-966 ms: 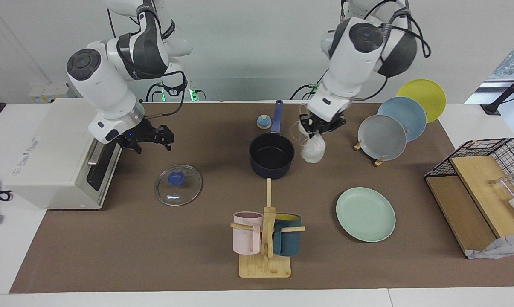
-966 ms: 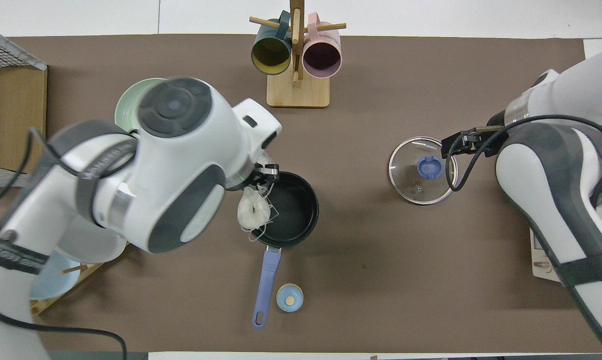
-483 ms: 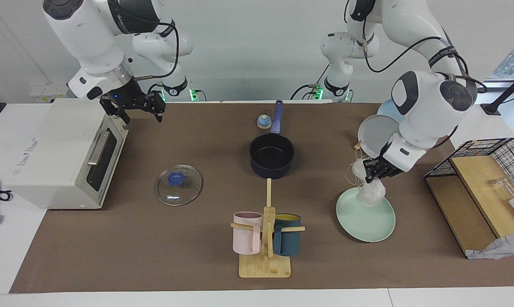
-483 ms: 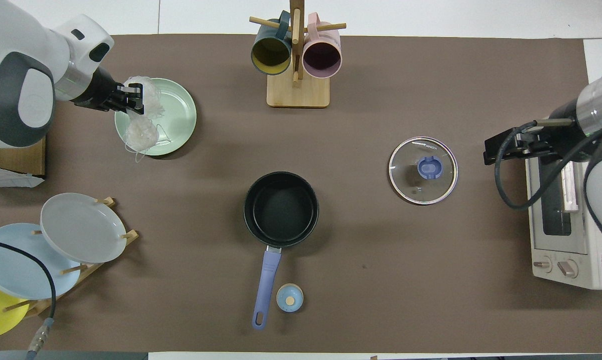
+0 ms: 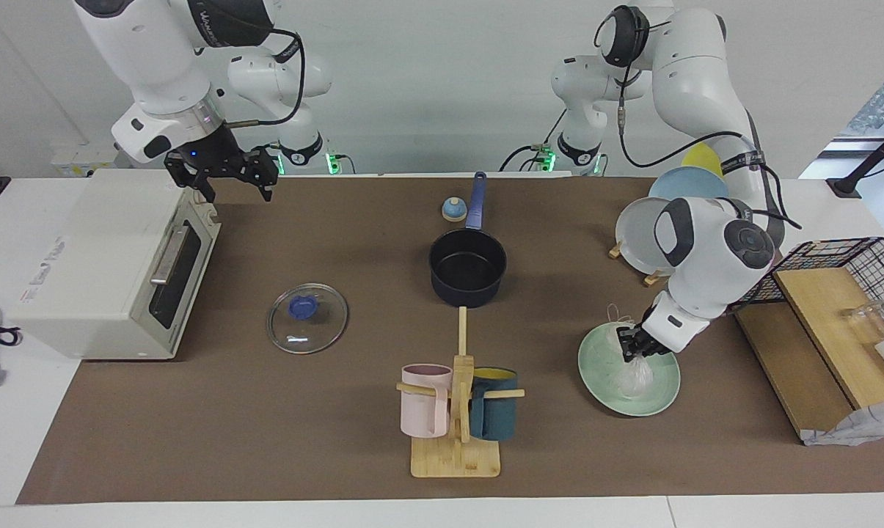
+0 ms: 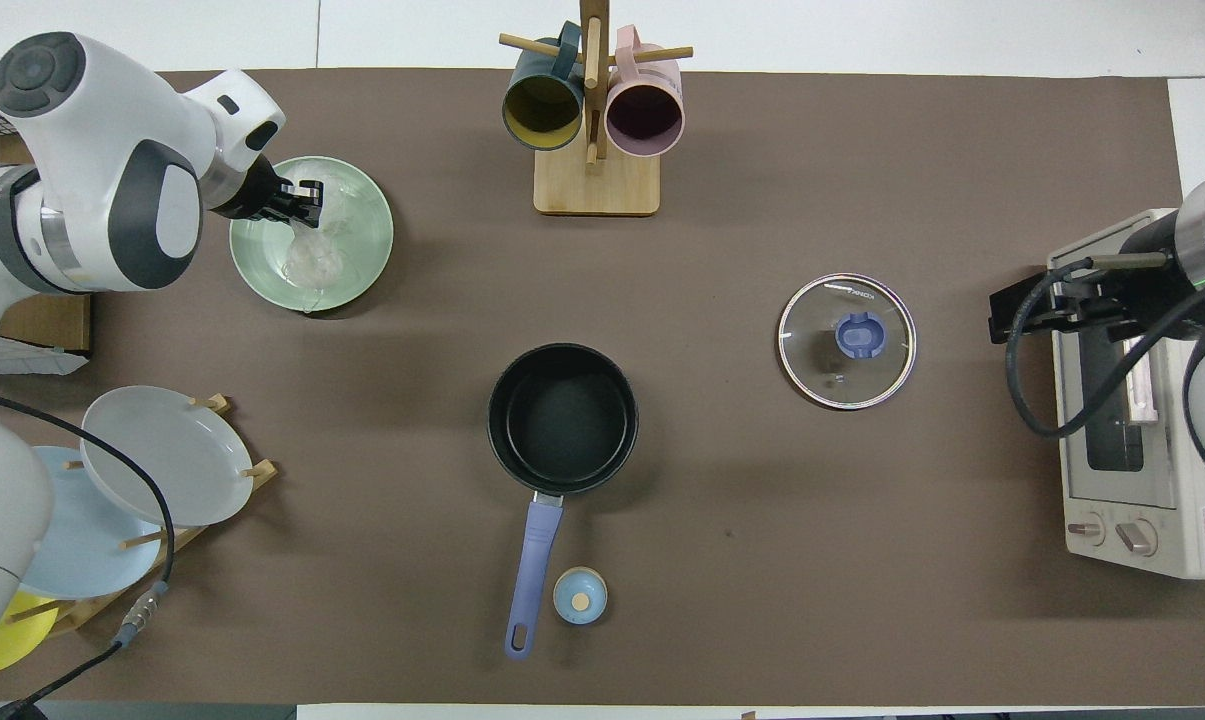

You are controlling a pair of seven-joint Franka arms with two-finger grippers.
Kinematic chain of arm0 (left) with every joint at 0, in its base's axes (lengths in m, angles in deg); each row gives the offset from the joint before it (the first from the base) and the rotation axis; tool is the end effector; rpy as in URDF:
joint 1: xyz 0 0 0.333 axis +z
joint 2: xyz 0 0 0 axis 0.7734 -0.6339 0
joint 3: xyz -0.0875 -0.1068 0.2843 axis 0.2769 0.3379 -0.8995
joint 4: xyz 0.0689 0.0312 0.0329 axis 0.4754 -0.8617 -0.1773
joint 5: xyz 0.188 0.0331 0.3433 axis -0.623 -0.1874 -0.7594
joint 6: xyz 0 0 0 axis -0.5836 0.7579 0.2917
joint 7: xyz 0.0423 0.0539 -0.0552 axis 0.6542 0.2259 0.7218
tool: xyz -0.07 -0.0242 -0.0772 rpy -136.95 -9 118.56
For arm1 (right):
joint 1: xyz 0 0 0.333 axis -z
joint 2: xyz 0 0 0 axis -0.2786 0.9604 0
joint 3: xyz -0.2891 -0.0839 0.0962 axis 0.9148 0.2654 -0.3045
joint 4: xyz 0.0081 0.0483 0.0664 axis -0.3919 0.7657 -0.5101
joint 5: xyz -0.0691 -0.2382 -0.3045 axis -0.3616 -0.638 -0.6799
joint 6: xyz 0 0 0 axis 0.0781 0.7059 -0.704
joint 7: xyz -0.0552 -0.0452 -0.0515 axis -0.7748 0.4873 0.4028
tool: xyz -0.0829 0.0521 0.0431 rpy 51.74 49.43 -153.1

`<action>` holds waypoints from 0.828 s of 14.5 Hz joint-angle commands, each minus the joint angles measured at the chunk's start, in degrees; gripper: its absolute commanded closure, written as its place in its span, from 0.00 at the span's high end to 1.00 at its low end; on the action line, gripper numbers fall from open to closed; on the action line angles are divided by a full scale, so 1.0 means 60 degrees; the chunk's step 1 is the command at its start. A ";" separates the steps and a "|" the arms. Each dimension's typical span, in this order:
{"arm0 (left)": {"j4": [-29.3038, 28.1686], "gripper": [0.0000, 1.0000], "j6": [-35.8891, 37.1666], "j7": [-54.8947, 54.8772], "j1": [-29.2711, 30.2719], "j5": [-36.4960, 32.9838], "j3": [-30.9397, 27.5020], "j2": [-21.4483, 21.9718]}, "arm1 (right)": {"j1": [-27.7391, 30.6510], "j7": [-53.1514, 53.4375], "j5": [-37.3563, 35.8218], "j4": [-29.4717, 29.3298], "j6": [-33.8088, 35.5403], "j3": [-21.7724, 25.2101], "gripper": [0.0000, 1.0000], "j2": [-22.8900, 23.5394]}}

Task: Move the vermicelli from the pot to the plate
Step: 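Open the left gripper to drop the vermicelli onto the green plate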

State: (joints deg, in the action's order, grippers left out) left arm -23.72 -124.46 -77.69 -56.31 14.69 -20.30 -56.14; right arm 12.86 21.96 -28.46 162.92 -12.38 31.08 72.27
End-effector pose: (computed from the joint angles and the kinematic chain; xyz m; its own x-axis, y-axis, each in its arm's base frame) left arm 0.6951 -0.1098 0.3605 0.9923 -0.1088 0.0592 -0.1139 -0.9892 0.0922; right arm 0.5421 0.0461 0.6171 0.9954 -0.0155 -0.0942 -0.0167 -0.9998 -0.0119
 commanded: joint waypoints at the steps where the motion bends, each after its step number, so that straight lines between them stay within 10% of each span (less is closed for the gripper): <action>1: -0.0314 0.83 -0.0199 -0.0234 -0.0024 -0.0482 0.0037 0.0308 | 0.0084 -0.0040 -0.0346 0.0313 0.0030 -0.0076 1.00 -0.0351; 2: -0.0183 1.00 0.0063 -0.0234 -0.0040 -0.0557 0.0037 0.0351 | 0.0084 -0.0040 -0.0376 0.0328 0.0045 -0.0076 1.00 -0.0366; 12: 0.0069 1.00 0.4646 0.0308 0.0136 -0.0587 0.0022 0.3937 | 0.0172 -0.0392 -0.0376 0.0577 -0.0145 0.0303 1.00 -0.0600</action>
State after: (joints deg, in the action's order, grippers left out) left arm -19.87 -100.39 -76.86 -55.78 12.40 -20.42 -37.41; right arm 13.04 21.40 -29.56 164.58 -11.81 31.89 69.98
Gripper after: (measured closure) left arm 0.000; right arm 0.000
